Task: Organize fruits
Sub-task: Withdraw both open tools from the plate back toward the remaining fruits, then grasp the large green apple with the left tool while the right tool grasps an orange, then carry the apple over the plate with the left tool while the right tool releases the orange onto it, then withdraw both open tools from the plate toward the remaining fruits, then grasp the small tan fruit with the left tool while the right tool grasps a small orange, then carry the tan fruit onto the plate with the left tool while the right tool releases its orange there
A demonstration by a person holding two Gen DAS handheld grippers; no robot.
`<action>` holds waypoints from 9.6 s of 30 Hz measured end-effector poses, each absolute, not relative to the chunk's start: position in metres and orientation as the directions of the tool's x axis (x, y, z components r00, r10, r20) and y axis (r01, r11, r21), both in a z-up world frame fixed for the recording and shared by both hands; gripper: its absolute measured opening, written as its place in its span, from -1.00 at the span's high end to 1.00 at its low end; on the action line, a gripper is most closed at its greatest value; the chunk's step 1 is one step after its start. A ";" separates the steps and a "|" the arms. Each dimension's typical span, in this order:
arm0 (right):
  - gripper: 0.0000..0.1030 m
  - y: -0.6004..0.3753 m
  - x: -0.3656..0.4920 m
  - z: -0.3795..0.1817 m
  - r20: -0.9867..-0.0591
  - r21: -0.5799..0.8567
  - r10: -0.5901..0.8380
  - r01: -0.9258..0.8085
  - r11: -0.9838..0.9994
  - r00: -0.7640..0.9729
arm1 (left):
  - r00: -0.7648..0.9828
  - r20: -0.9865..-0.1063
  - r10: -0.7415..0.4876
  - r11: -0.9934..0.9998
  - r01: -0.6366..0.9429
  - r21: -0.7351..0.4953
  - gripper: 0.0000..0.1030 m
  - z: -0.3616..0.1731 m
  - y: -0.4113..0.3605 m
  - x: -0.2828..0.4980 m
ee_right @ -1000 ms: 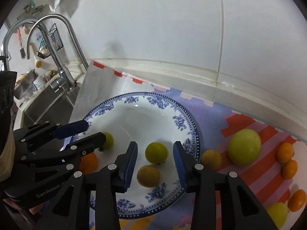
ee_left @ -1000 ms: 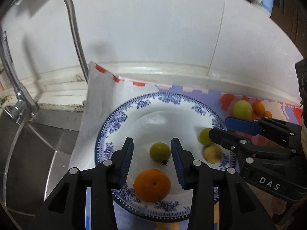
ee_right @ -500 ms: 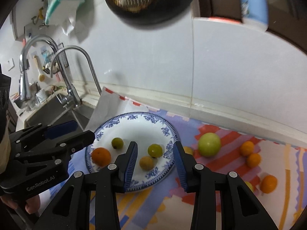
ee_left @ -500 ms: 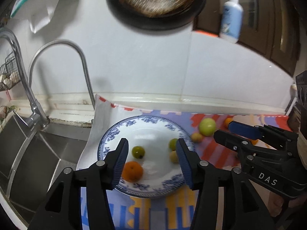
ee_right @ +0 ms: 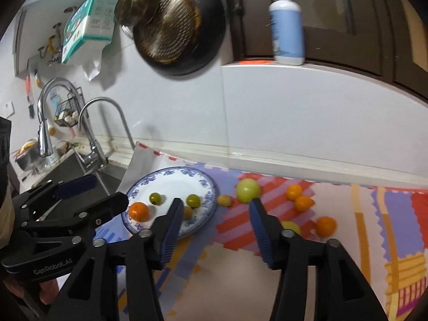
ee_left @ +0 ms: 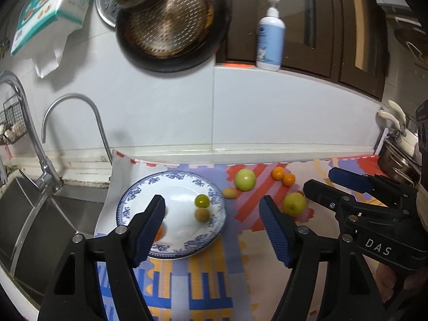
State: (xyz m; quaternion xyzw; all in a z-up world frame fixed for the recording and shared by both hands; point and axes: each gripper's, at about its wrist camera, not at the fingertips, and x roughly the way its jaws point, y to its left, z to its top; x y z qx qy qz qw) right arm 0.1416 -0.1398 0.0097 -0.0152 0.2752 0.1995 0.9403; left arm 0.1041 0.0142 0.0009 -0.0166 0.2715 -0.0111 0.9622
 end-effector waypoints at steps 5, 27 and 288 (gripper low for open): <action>-0.05 -0.166 0.129 0.010 -0.524 0.074 0.327 -0.340 0.937 0.786 | 0.863 -0.503 -0.049 0.999 0.043 -0.023 -0.64 0.000 -0.009 0.098; -0.05 -0.254 0.172 -0.026 -0.607 0.003 0.218 -0.272 0.962 0.764 | 0.799 -0.573 -0.184 0.977 0.212 -0.018 -0.72 -0.039 -0.103 0.163; 0.31 -0.201 0.273 -0.064 -0.653 0.165 0.300 -0.256 0.952 0.696 | 0.729 -0.677 -0.100 0.995 0.065 -0.077 0.50 -0.047 -0.035 0.262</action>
